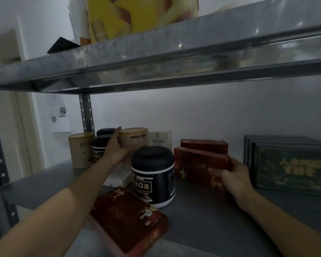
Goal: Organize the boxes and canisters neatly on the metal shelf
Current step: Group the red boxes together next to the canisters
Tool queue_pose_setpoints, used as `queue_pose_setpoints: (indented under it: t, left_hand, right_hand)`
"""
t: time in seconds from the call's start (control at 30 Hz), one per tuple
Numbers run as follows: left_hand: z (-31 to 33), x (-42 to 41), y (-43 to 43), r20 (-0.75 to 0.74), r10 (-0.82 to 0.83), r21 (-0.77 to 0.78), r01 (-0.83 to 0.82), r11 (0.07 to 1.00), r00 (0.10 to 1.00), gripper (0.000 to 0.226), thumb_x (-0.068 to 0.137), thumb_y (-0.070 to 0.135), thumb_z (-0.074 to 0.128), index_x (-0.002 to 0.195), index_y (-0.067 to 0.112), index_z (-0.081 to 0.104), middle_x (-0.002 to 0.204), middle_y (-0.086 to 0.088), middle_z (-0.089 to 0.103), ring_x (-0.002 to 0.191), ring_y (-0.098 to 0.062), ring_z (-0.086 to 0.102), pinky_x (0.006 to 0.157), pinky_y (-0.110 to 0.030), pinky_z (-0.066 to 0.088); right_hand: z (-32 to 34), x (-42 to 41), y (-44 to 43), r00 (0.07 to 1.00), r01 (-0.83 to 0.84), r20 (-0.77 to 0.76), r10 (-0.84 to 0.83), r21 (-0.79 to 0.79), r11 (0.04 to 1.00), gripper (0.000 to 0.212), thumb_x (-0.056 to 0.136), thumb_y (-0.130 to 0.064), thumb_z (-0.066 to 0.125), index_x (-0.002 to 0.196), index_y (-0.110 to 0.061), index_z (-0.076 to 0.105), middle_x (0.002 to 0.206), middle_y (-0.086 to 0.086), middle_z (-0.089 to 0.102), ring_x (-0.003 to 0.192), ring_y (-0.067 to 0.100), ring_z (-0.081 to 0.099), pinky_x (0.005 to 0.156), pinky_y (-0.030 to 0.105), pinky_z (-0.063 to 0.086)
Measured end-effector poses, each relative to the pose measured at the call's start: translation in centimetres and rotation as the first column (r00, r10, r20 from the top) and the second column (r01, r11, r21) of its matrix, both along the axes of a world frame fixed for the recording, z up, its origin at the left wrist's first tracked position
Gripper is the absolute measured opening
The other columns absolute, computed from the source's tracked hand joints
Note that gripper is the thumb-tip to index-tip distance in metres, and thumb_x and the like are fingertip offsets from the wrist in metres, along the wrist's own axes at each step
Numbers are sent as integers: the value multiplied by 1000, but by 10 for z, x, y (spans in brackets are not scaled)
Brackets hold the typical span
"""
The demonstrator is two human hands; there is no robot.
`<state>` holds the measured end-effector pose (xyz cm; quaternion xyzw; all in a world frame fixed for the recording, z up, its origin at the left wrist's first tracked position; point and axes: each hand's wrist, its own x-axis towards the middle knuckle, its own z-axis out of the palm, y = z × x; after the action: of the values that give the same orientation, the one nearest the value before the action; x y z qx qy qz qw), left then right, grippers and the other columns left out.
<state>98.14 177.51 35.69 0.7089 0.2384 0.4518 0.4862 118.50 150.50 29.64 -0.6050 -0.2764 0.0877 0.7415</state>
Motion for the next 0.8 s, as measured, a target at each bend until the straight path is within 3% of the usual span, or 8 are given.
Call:
queue_pose_setpoints:
  t: [0.07, 0.2, 0.33, 0.43, 0.53, 0.63, 0.73, 0.8]
  left_hand:
    - [0, -13, -7, -36, 59, 10, -59, 998, 998, 91, 78, 5, 80, 152, 24, 30, 142, -6, 49, 127, -26, 50, 100, -41, 49]
    - [-4, -44, -38, -77, 133, 20, -132, 991, 988, 62, 85, 4, 72, 140, 21, 46, 121, 2, 54, 112, -17, 52, 69, -17, 47]
    - [-13, -73, -71, -87, 215, 29, -214, 976, 973, 66, 81, 9, 78, 140, 11, 48, 122, -5, 55, 114, -19, 52, 89, -32, 47]
    - [-19, -91, -102, -116, 275, 53, -271, 961, 954, 52, 77, 4, 80, 125, 2, 60, 123, -15, 62, 117, -28, 58, 99, -38, 48]
    - [-30, -104, -132, -202, 325, 53, -321, 946, 924, 42, 77, 12, 81, 114, 9, 63, 121, -16, 64, 114, -31, 61, 102, -45, 48]
    - [-43, -114, -161, -347, 422, 135, -401, 906, 837, 56, 75, 38, 82, 121, 15, 61, 124, -6, 64, 114, -27, 58, 101, -44, 48]
    - [-54, -119, -186, -427, 589, 160, -584, 796, 686, 74, 66, 54, 83, 123, 17, 56, 123, -4, 55, 126, -33, 43, 103, -45, 42]
    - [-59, -119, -196, -426, 545, -72, -628, 775, 722, 99, 46, 66, 87, 122, 14, 51, 126, -10, 56, 119, -34, 49, 97, -48, 47]
  right_hand:
    - [-1, -3, -3, 1000, -15, 16, 15, -30, 999, 45, 77, -3, 81, 117, -17, 66, 101, 1, 72, 90, 18, 69, 72, 26, 55]
    - [0, -14, -11, 999, -6, 41, 8, -56, 998, 48, 78, -10, 82, 122, -14, 64, 107, 3, 70, 96, 21, 68, 89, 36, 56]
    - [0, -28, -25, 999, 19, 28, -17, -59, 998, 47, 79, -10, 82, 122, -11, 64, 107, 5, 69, 98, 24, 67, 94, 40, 55]
    - [-1, -39, -38, 999, 42, 35, -40, -55, 998, 48, 79, -10, 82, 123, -9, 65, 108, 7, 69, 98, 26, 67, 92, 39, 56]
    - [-1, -47, -52, 1000, 18, 22, -17, -49, 999, 49, 80, -10, 81, 125, -7, 63, 111, 9, 69, 99, 26, 67, 90, 38, 56]
    - [-2, -54, -65, 1000, -7, 10, 8, -53, 999, 49, 80, -11, 81, 125, -7, 63, 113, 9, 68, 102, 26, 66, 94, 40, 55]
    - [-4, -57, -77, 1000, -22, -5, 22, -49, 999, 48, 79, -12, 83, 123, -9, 64, 111, 7, 68, 102, 26, 67, 94, 40, 55]
    - [-5, -59, -83, 1000, -26, -13, 25, -49, 998, 49, 78, -13, 84, 123, -11, 65, 112, 7, 69, 101, 25, 67, 93, 40, 55]
